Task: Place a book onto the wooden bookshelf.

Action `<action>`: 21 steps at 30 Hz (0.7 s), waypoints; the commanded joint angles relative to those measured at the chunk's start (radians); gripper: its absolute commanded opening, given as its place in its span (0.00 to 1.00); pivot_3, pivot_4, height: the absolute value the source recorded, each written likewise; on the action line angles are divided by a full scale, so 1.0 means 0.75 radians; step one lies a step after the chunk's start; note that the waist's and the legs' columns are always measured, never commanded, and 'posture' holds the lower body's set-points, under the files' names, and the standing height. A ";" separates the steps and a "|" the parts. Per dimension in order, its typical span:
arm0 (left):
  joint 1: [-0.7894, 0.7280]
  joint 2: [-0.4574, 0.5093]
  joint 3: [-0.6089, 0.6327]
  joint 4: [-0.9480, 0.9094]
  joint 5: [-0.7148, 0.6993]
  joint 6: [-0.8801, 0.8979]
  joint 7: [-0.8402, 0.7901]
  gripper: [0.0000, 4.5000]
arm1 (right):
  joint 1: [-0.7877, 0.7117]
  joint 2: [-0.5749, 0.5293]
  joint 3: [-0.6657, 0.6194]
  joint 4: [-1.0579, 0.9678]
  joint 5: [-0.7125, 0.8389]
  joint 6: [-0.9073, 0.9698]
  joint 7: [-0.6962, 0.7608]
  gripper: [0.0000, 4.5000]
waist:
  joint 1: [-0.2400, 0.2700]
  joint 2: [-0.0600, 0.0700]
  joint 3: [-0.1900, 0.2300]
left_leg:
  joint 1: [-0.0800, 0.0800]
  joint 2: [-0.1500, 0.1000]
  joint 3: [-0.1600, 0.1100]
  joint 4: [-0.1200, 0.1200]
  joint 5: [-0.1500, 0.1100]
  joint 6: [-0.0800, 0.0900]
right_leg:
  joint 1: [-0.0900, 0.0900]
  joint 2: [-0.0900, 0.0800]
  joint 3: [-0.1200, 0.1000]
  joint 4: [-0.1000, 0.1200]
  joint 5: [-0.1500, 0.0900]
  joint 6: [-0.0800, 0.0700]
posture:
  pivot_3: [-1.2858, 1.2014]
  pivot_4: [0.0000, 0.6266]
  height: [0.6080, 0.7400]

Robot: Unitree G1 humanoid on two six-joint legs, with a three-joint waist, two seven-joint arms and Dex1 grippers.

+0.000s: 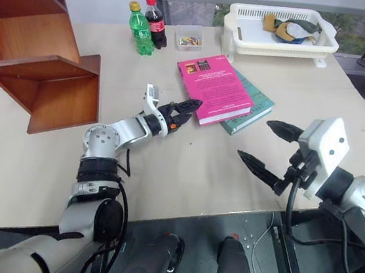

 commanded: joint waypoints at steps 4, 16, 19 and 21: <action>-0.107 0.015 0.007 0.155 0.034 -0.054 -0.076 1.00 | 0.053 -0.032 -0.063 -0.120 0.074 -0.015 -0.117 0.98 | 0.011 0.000 0.000 | -0.002 0.000 -0.001 0.000 0.001 -0.002 | -0.002 0.000 0.000 0.000 0.000 -0.001 | 0.52 0.24 1.00; -0.294 -0.026 0.120 0.569 0.069 -0.239 -0.099 0.78 | 0.103 -0.080 -0.059 -0.154 0.105 -0.039 -0.228 1.00 | 0.012 -0.001 0.000 | -0.003 -0.001 -0.001 0.000 0.000 -0.001 | -0.002 -0.002 0.000 -0.001 0.000 -0.001 | 0.52 0.24 1.00; -0.316 -0.018 0.144 0.615 0.068 -0.244 -0.104 0.51 | 0.104 -0.090 -0.058 -0.152 0.109 -0.043 -0.243 1.00 | 0.011 -0.001 0.000 | -0.003 -0.001 -0.001 0.000 0.000 -0.001 | -0.002 -0.002 0.000 -0.001 0.000 -0.001 | 0.52 0.24 1.00; -0.324 -0.011 0.166 0.632 0.060 -0.228 -0.104 0.32 | 0.103 -0.096 -0.054 -0.149 0.109 -0.046 -0.249 1.00 | 0.012 -0.001 0.000 | -0.003 -0.001 -0.001 0.000 0.000 -0.001 | -0.002 -0.002 0.000 -0.001 0.000 -0.001 | 0.52 0.24 1.00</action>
